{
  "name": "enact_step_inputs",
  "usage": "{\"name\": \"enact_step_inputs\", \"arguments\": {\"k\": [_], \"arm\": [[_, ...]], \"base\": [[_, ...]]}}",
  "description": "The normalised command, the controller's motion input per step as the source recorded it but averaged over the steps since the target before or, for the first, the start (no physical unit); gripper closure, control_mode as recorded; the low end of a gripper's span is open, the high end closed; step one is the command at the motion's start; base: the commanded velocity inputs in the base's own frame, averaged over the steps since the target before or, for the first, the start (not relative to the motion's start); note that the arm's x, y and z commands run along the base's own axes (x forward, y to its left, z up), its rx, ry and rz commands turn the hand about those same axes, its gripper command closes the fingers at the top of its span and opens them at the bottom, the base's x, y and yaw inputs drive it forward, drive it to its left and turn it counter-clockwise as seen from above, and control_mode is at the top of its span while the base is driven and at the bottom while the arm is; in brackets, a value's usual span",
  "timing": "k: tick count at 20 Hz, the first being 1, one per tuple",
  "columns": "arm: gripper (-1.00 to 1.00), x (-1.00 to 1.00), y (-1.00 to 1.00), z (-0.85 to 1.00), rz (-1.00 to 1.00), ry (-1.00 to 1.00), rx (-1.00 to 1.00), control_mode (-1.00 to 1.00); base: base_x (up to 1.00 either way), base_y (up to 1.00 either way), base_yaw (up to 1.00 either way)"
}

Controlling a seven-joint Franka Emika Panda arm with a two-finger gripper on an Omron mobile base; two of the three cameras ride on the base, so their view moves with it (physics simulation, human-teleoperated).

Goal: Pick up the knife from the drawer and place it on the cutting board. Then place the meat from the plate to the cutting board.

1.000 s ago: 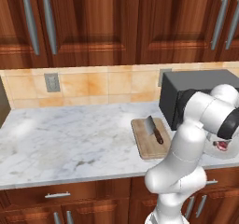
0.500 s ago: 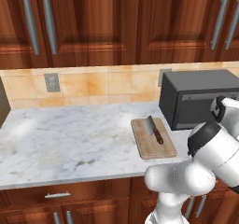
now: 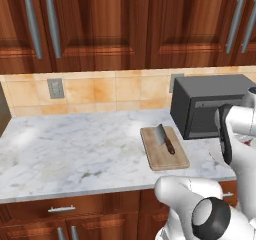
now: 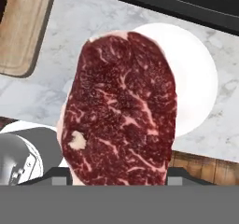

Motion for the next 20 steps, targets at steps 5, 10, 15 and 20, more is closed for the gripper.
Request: {"name": "enact_step_inputs", "arguments": {"k": [5, 10, 15, 20], "arm": [[1.0, -0.14, 0.51, 0.73, 0.13, 0.0, 0.0, -1.0], [1.0, -0.02, 0.72, 0.37, 0.15, 0.0, 0.0, -1.0], [1.0, 0.0, 0.82, 0.2, 0.17, 0.0, 0.0, -1.0], [1.0, 0.0, 0.74, 0.01, 0.13, 0.0, 0.01, -1.0]], "base": [[0.0, 0.0, 0.0], [0.0, 0.0, 0.0], [0.0, 0.0, 0.0], [0.0, 0.0, 0.0]]}}
